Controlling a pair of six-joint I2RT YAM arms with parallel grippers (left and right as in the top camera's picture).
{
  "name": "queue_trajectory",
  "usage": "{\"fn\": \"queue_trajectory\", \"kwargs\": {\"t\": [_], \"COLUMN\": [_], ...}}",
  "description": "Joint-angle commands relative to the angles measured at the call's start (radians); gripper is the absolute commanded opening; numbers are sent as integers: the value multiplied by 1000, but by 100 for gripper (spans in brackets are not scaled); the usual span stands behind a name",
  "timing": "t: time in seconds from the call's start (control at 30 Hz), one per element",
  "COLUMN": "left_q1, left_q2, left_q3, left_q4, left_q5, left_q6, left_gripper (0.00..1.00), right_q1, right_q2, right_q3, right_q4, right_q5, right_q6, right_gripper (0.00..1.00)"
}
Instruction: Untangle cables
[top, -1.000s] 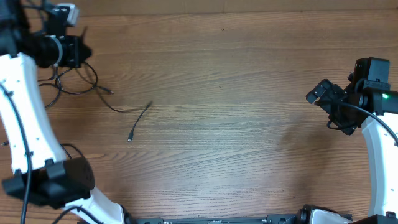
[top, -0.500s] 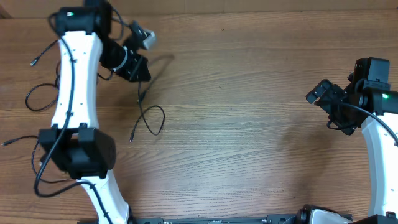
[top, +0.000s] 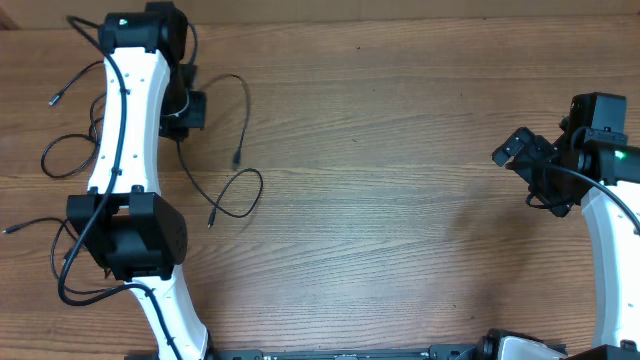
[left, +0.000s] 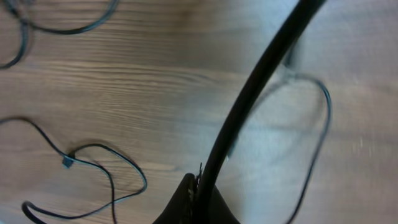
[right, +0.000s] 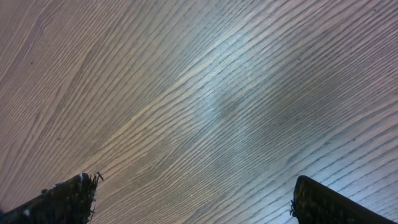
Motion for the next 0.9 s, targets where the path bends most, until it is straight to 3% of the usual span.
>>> {"fn": "queue_trajectory", "kwargs": {"t": [0.0, 0.1, 0.27, 0.57, 0.7, 0.87], "left_q1": [6, 6, 15, 46, 51, 52], "left_q2": [7, 7, 7, 6, 6, 6], "left_q3": [-50, -127, -205, -182, -126, -69], "left_q4": [57, 164, 353, 775, 892, 1012], "left_q5": [-40, -73, -284, -323, -382, -278], "left_q6": [-208, -260, -273, 37, 99, 167], "left_gripper": [4, 4, 4, 4, 4, 4], "right_q1": [-4, -4, -4, -4, -4, -4], "right_q2": [-2, -2, -2, -2, -2, -2], "right_q3": [21, 21, 21, 21, 21, 21], "right_q4": [3, 3, 3, 3, 3, 3], "right_q5": [10, 10, 10, 10, 10, 10], "right_q6": [0, 0, 0, 0, 0, 0], "right_gripper": [100, 100, 100, 100, 100, 100]}}
